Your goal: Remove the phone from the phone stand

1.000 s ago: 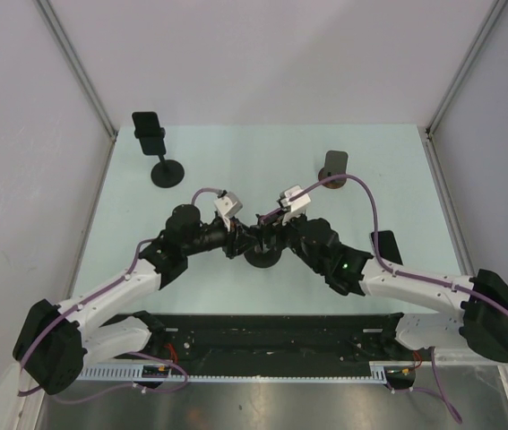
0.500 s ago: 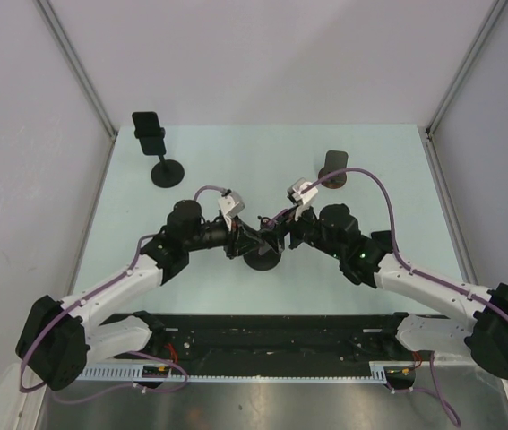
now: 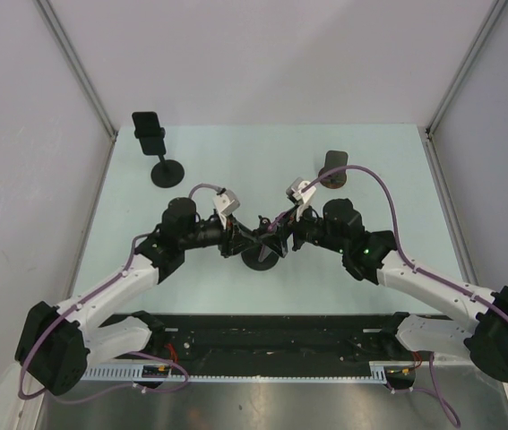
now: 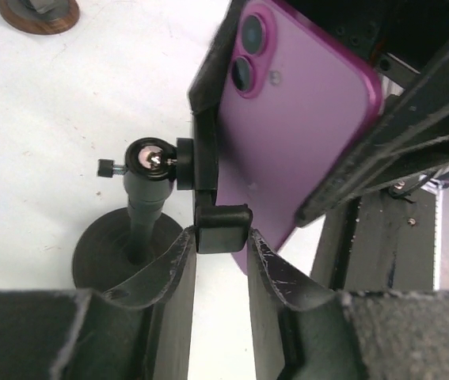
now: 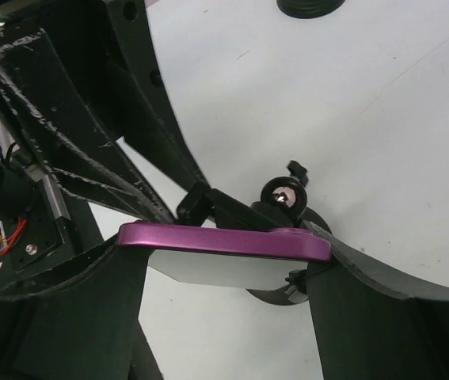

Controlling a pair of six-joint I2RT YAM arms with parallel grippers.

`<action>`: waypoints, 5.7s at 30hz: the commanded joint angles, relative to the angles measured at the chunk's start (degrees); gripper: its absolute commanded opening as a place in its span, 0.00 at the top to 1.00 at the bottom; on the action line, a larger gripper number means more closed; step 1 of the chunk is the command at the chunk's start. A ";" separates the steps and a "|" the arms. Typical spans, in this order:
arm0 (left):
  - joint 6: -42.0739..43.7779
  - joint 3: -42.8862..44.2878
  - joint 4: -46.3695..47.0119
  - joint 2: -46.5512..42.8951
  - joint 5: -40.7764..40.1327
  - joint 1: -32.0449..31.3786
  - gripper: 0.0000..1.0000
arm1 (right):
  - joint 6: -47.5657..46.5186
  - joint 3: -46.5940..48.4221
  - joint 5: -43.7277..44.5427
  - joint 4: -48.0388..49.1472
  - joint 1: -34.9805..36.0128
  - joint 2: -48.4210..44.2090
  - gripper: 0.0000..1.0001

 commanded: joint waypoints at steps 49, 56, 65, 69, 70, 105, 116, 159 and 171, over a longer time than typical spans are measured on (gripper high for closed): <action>2.84 -7.49 -16.32 -44.08 -45.97 2.17 0.00 | 0.48 29.16 20.74 -64.88 -24.69 25.32 1.00; 3.63 -7.66 -16.24 -43.46 -46.94 0.68 0.00 | -0.31 28.02 20.48 -61.72 -26.01 35.17 1.00; 4.42 -7.40 -16.24 -41.00 -47.56 0.68 0.00 | -0.40 24.68 21.88 -57.58 -26.53 40.72 0.73; 4.69 -7.14 -16.15 -39.33 -47.47 0.59 0.00 | -0.05 23.45 22.15 -56.52 -26.62 40.80 0.47; 4.69 -6.96 -16.32 -38.89 -47.47 0.59 0.00 | 0.30 22.84 22.24 -56.35 -26.53 40.72 0.38; 4.69 -7.23 -16.15 -38.45 -46.85 0.59 0.00 | -0.75 17.82 23.64 -49.93 -29.61 36.67 0.32; 4.69 -7.23 -16.15 -38.18 -46.59 0.68 0.00 | -1.28 17.82 23.29 -50.19 -31.98 36.23 0.32; 4.69 -7.14 -16.06 -37.39 -45.53 0.59 0.00 | -1.89 17.82 23.91 -50.64 -31.19 31.76 0.11; 4.69 -6.96 -16.15 -36.52 -45.27 0.50 0.00 | -4.43 18.61 14.51 -45.11 -21.01 14.01 0.11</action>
